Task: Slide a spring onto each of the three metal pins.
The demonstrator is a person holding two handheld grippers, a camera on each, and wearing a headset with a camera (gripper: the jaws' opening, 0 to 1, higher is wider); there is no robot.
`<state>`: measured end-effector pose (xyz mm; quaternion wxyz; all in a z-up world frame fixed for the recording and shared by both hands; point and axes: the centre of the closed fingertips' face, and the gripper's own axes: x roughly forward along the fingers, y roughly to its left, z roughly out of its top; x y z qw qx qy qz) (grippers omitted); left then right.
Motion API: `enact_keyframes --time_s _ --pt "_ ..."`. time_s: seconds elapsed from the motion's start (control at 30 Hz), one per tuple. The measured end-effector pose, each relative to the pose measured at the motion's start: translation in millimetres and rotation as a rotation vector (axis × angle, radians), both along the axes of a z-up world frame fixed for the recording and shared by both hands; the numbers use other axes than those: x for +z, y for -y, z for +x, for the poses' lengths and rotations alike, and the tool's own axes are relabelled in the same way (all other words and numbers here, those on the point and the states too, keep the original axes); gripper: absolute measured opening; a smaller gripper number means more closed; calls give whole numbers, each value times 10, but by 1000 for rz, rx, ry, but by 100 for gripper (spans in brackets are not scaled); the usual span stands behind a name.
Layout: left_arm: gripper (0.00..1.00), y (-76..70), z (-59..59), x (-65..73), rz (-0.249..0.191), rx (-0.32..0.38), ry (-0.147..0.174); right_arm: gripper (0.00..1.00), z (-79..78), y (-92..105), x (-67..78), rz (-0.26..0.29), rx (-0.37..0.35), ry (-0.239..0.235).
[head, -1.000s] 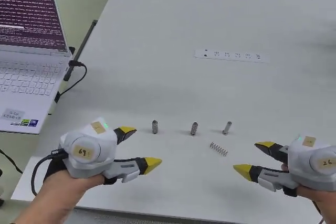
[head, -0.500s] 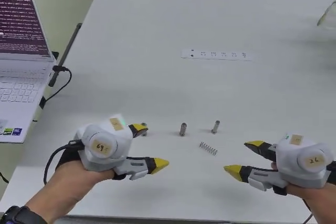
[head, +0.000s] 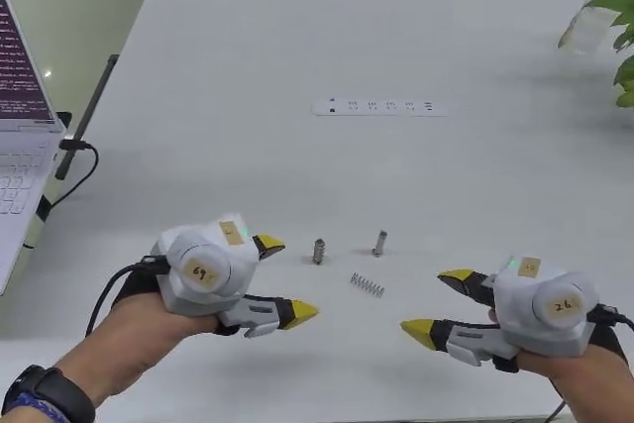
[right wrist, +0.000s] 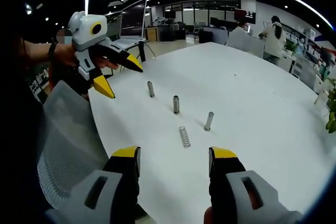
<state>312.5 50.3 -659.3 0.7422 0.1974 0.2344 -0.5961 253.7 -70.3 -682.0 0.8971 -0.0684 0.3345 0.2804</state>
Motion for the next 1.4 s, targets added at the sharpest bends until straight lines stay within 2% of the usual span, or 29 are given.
enact_keyframes --time_s 0.3,0.8,1.4 --pt "48 235 -12 -77 10 -63 -7 51 -35 33 -6 -5 -1 -8" --pt "46 602 2 -360 58 -162 -13 50 -74 75 -13 2 -21 -19" --pt "40 925 97 -770 83 -159 -75 50 -159 168 -63 8 -52 -39"
